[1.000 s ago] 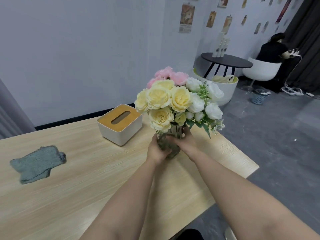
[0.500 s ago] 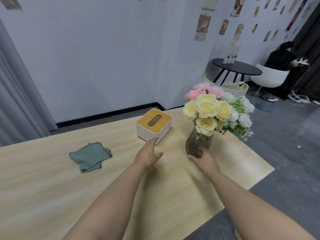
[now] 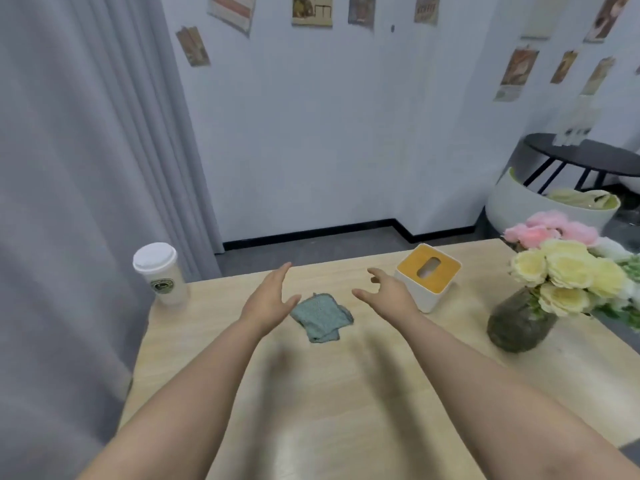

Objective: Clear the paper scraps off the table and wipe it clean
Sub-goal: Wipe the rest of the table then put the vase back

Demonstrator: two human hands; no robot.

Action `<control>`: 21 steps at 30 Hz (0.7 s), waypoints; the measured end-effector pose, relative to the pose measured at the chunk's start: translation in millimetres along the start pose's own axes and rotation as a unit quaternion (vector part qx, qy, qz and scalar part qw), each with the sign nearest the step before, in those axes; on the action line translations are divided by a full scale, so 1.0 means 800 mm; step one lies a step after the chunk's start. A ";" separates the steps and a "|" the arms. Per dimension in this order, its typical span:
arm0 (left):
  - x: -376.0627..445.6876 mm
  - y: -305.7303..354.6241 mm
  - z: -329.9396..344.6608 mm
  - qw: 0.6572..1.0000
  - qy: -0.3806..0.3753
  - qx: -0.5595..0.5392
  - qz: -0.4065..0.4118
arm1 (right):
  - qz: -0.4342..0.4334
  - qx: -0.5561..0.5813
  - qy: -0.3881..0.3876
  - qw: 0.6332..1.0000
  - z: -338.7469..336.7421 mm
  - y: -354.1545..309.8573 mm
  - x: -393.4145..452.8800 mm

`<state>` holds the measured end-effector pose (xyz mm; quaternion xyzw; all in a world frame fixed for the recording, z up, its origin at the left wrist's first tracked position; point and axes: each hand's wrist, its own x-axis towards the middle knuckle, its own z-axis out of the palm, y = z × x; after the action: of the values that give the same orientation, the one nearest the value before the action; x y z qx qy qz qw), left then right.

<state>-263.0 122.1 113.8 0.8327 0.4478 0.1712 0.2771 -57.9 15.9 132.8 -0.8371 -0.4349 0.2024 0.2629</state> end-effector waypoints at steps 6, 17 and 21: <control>-0.024 -0.084 -0.081 0.994 0.052 0.021 -0.091 | -0.075 0.006 -0.074 0.994 0.064 -0.099 0.040; -0.043 -0.203 -0.141 0.962 0.096 -0.023 -0.253 | -0.170 0.011 -0.205 0.964 0.202 -0.237 0.099; -0.029 -0.245 -0.143 0.947 0.082 -0.088 -0.298 | -0.166 0.028 -0.223 0.960 0.249 -0.278 0.114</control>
<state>-464.1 225.0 82.9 0.6164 0.6801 0.1870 0.3501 -260.1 251.9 104.8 -0.6789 -0.6096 0.3498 0.2124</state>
